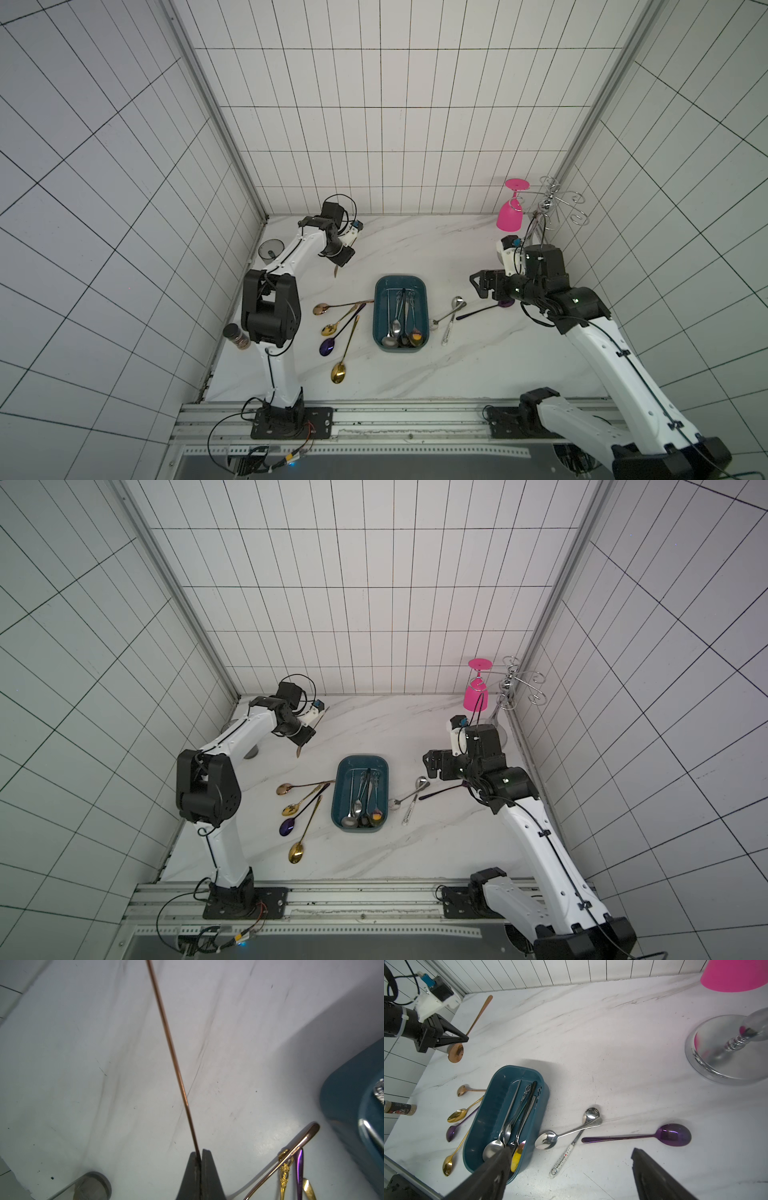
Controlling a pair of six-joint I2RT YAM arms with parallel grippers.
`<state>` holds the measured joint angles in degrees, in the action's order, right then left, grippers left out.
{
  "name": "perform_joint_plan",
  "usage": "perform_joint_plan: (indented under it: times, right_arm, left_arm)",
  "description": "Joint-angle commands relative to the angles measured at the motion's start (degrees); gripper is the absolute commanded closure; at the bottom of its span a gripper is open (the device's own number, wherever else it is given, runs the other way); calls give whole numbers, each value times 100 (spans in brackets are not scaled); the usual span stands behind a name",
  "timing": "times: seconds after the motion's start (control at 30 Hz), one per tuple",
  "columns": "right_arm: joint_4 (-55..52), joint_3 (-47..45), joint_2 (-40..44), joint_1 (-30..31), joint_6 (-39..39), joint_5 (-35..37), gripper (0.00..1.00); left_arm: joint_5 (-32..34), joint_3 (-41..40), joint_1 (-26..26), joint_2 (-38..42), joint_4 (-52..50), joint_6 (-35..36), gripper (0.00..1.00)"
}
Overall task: Put the spoon into the storage box
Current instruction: Pick up the spoon from the center of the board.
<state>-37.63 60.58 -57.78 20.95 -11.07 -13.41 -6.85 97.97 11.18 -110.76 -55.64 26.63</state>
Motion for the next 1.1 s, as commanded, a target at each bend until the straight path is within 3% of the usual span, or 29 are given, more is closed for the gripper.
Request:
perform_joint_plan:
  times: [0.0, 0.27, 0.43, 0.63, 1.07]
  right_arm:
    - [364, -192, 70, -57, -248, -416, 6]
    - [925, -178, -19, -56, -663, -1106, 9]
    - [1370, -201, -124, -56, -1055, -1693, 13]
    - [1865, -140, -389, -52, -1578, -2372, 16]
    - [3450, 96, -1469, 310, -2955, -3245, 20]
  left_arm:
    - [-974, 186, 8, 377, 110, -665, 100]
    - [-3129, -145, -19, 1192, 883, -2059, 100]
    - [-4567, -1452, -46, 1921, 3143, -4078, 100]
    - [-5520, -2584, 18, 2299, 5345, -5993, 100]
    - [-5909, -3873, 719, 3111, 5908, -6282, 100]
